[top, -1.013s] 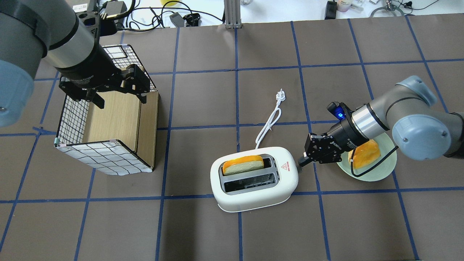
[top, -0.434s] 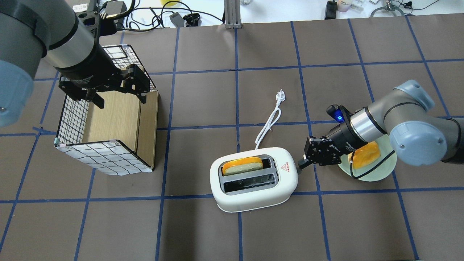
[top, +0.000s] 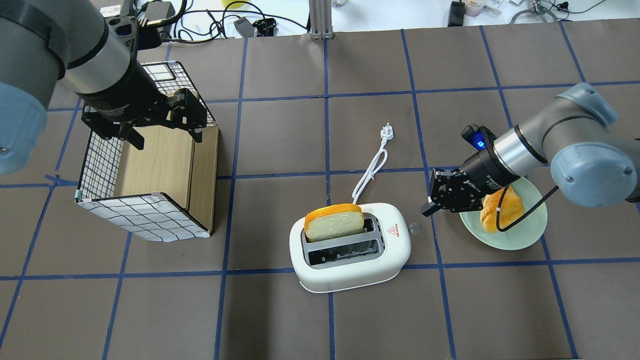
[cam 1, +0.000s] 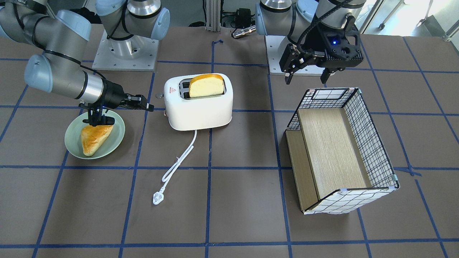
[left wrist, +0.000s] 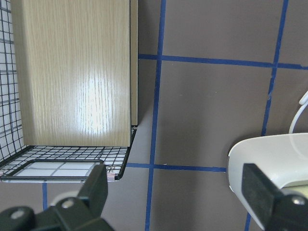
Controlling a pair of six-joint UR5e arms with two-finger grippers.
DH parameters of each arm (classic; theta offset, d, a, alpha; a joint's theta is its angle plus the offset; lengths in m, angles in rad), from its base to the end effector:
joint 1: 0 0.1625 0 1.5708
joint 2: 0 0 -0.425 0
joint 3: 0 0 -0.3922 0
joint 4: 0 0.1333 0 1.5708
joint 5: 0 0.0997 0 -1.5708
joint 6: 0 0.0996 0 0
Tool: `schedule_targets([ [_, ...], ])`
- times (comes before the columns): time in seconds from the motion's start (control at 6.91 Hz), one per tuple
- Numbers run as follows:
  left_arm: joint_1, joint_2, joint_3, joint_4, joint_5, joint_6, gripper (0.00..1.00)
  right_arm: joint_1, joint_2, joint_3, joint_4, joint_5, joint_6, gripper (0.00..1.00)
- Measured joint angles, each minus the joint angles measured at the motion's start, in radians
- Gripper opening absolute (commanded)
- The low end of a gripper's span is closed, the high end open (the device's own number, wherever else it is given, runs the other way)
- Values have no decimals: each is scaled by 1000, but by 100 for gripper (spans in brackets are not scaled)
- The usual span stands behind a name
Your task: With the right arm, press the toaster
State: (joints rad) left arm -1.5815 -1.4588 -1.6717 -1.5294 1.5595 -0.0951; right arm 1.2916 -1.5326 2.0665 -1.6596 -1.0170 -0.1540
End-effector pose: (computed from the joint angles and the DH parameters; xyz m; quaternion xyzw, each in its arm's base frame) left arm -0.1392 -0.4480 0.4950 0.0420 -0.9988 0.0259 0.0070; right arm 0.0662 -0.4428 0.2682 0.1189 0.9326 0.1500 0.3060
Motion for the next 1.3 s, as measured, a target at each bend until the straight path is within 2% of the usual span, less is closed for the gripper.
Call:
schedule_targets([
  [0.14,0,0,1,0,0,0,100,0,-9,-55,41,-36,37,100],
  [0.29,0,0,1,0,0,0,100,1,-17,-102,61,-99,71,100],
  [0.72,0,0,0,0,1,0,100,8,-70,-203,78,-374,146,100],
  [0.87,0,0,0,0,1,0,100,23,-78,-239,85,-435,186,100],
  [1.3,0,0,0,0,-1,0,100,164,-96,-380,117,-512,310,100],
])
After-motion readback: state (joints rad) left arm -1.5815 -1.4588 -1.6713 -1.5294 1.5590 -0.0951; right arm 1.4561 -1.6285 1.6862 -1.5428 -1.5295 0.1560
